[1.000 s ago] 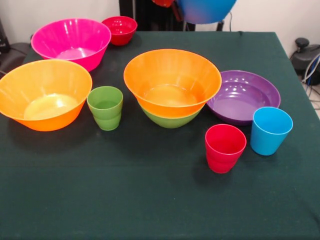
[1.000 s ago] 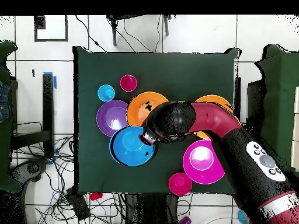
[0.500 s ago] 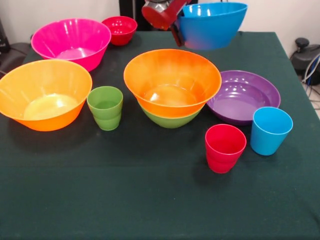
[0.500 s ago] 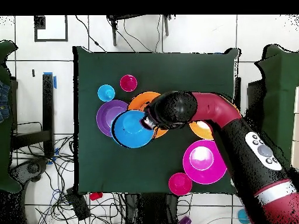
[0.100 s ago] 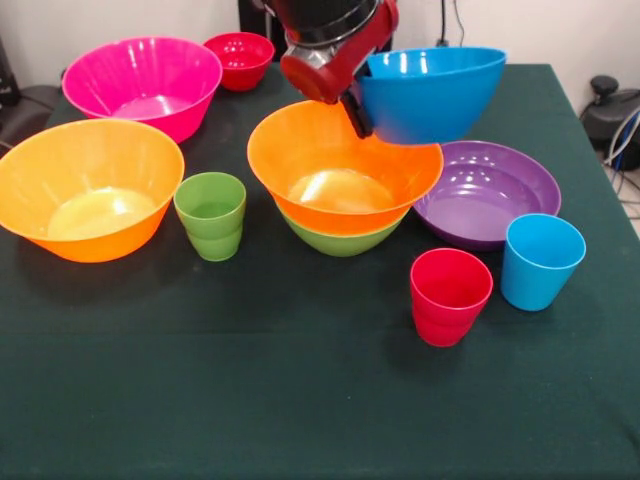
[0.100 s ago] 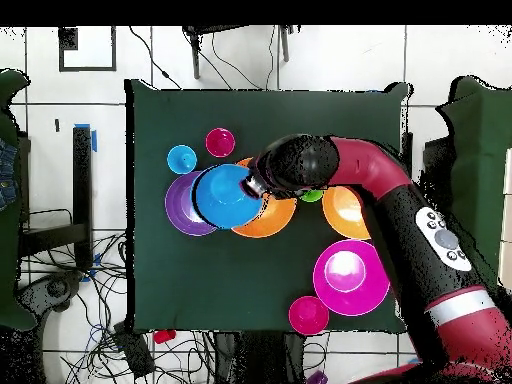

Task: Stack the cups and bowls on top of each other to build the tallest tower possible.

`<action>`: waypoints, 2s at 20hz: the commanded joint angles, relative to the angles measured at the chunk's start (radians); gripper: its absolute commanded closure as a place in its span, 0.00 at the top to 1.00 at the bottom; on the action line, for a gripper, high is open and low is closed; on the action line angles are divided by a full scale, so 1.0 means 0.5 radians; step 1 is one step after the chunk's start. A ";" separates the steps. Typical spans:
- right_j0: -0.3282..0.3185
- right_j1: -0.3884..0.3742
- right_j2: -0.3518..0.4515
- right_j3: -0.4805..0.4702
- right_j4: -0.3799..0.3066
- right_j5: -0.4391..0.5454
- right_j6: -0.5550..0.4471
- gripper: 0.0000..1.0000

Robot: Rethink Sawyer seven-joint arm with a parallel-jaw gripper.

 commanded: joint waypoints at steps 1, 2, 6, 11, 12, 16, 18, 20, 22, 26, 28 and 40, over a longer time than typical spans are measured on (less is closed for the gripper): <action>0.077 0.100 -0.140 -0.211 -0.180 0.110 -0.147 0.00; 0.080 0.101 -0.139 -0.218 -0.190 0.118 -0.150 0.00; 0.103 0.086 -0.167 -0.277 -0.244 0.276 -0.201 0.00; 0.150 0.070 -0.214 -0.348 -0.326 0.528 -0.250 0.00; 0.157 0.068 -0.221 -0.352 -0.339 0.554 -0.246 0.00; 0.190 0.078 -0.240 -0.372 -0.369 0.637 -0.209 0.00; 0.206 0.068 -0.252 -0.369 -0.391 0.675 -0.196 0.00; 0.197 0.061 -0.240 -0.326 -0.396 0.655 -0.191 0.00; 0.190 0.058 -0.235 -0.289 -0.392 0.640 -0.164 0.00; 0.185 0.056 -0.241 -0.267 -0.388 0.588 -0.090 0.00; 0.179 0.050 -0.242 -0.268 -0.389 0.569 -0.080 0.00; 0.154 0.086 -0.268 -0.316 -0.467 0.516 -0.115 0.00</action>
